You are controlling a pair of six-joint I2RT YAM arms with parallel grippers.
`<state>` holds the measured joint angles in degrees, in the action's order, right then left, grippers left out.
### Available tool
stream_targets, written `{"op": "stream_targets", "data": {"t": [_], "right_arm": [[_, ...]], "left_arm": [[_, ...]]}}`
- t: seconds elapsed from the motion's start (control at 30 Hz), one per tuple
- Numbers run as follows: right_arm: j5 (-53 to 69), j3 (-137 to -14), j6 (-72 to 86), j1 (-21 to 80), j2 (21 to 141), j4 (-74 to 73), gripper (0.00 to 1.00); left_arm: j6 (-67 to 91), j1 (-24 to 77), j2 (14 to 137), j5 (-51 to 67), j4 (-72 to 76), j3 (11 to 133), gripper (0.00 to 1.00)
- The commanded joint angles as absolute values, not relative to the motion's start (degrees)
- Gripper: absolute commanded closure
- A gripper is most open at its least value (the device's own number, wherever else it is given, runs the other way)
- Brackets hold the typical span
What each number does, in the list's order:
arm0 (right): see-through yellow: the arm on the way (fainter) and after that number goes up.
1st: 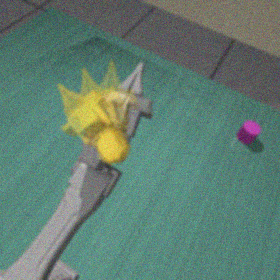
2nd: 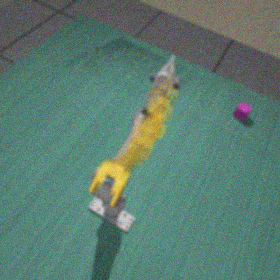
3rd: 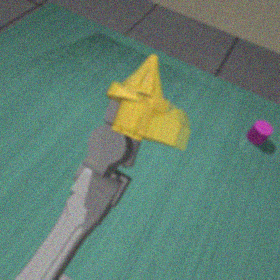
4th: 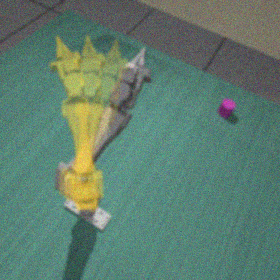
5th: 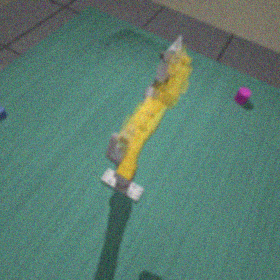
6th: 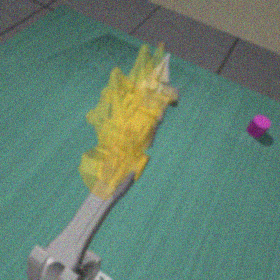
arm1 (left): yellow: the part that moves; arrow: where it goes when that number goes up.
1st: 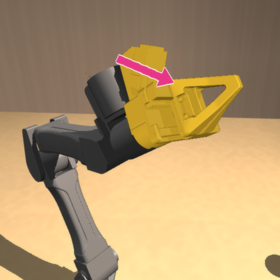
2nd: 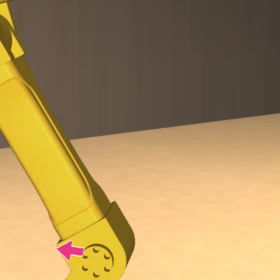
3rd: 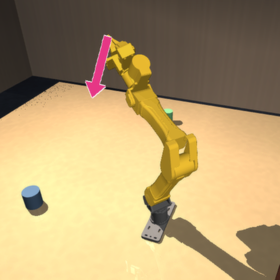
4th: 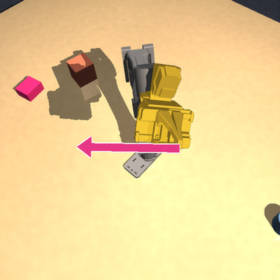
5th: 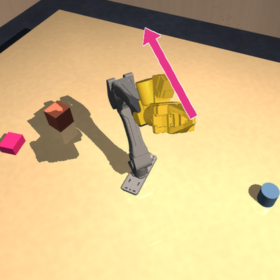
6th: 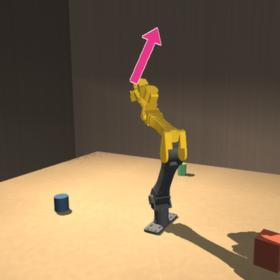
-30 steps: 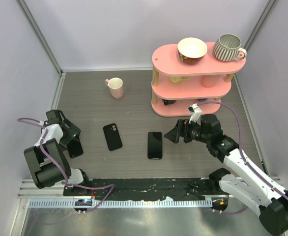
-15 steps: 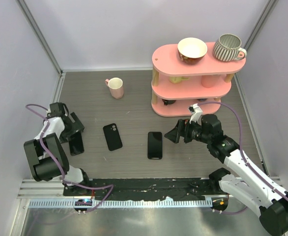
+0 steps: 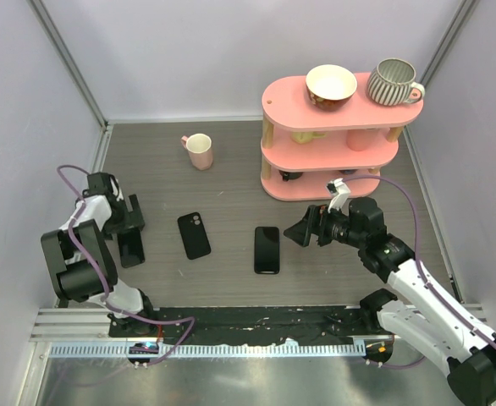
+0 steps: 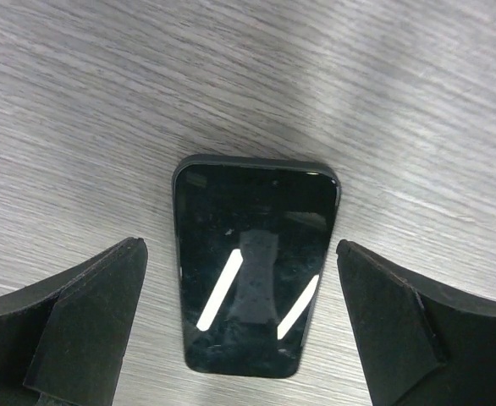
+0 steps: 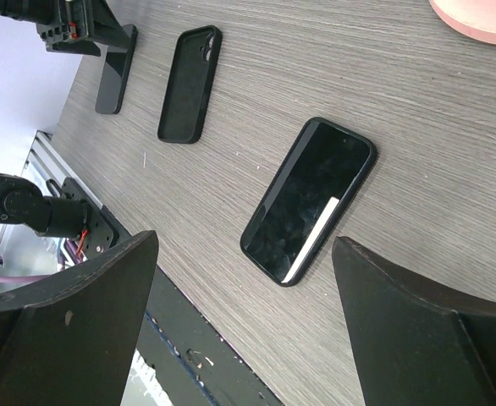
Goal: Put the phone into the phone case
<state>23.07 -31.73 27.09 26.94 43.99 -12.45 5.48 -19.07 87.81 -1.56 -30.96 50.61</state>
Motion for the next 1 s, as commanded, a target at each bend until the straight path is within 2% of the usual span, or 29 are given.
{"op": "stream_targets", "data": {"t": [0.0, 0.23, 0.47, 0.63, 0.87, 0.97], "right_arm": [[22.3, -33.7, 26.5, 27.1, 42.2, -10.5, 0.1], [22.6, -33.5, 26.3, 27.1, 40.9, -10.6, 0.1], [22.7, -33.7, 26.2, 27.1, 41.0, -10.5, 0.09], [23.1, -33.6, 26.2, 27.1, 40.7, -10.5, 0.1], [22.9, -33.6, 26.3, 27.1, 40.0, -10.5, 0.1], [22.8, -33.7, 26.4, 27.1, 39.8, -10.5, 0.1]], "left_arm": [[-1.6, -18.0, 90.4, -4.3, -30.0, 50.8, 0.0], [-4.0, -16.8, 91.1, -0.4, -31.2, 52.3, 0.0], [-5.5, -16.3, 88.7, -0.2, -30.1, 50.9, 0.08], [-5.5, -15.3, 87.3, 2.3, -30.9, 50.8, 0.22], [-4.4, -10.6, 86.3, 1.5, -35.8, 53.9, 0.32], [-3.1, -8.4, 85.7, 0.4, -37.6, 55.0, 0.39]]}}
